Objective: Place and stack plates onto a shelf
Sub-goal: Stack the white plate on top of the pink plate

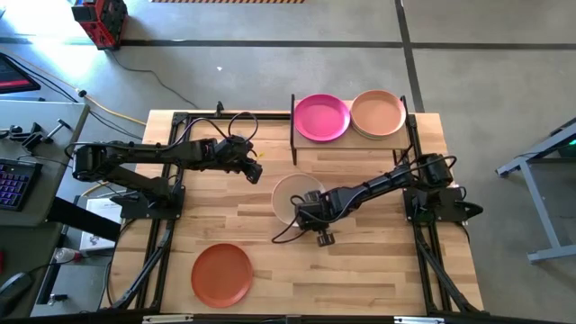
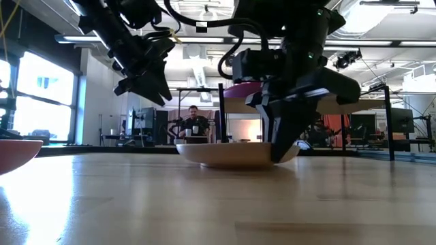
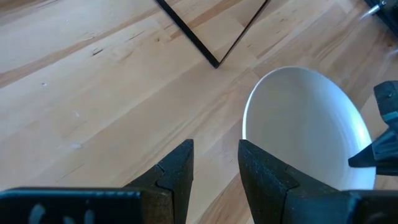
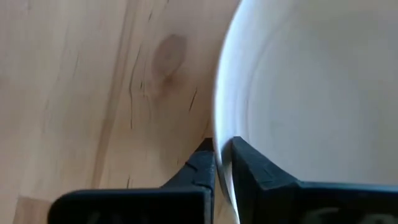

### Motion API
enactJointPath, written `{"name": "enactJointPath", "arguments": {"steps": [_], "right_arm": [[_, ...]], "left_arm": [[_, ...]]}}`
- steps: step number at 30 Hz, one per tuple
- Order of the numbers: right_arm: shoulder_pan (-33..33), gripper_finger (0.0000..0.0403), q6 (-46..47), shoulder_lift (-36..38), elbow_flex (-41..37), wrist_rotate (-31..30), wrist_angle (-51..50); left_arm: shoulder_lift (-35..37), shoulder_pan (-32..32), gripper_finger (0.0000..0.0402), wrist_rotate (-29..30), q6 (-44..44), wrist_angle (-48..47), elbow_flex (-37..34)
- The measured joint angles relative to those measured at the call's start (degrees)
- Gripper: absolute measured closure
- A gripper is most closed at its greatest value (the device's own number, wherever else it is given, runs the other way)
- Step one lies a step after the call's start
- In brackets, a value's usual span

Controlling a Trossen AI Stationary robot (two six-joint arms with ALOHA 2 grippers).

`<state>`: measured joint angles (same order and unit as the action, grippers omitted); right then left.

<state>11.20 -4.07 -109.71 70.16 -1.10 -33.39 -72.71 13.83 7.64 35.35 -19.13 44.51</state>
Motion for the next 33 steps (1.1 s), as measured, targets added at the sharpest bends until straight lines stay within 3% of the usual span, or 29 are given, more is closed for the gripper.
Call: {"name": "enactJointPath", "arguments": {"steps": [19, 33], "right_arm": [[0.6, 0.0402, 0.8, 0.7, 8.6, -0.3, -10.1], [0.8, 0.0402, 0.0, 0.7, 24.0, -0.3, -25.7]], "left_arm": [[0.0, 0.0, 0.0284, 0.5, -2.0, -0.8, 0.0], [0.0, 0.0, 0.0284, 0.5, -2.1, -2.1, 0.0]]}}
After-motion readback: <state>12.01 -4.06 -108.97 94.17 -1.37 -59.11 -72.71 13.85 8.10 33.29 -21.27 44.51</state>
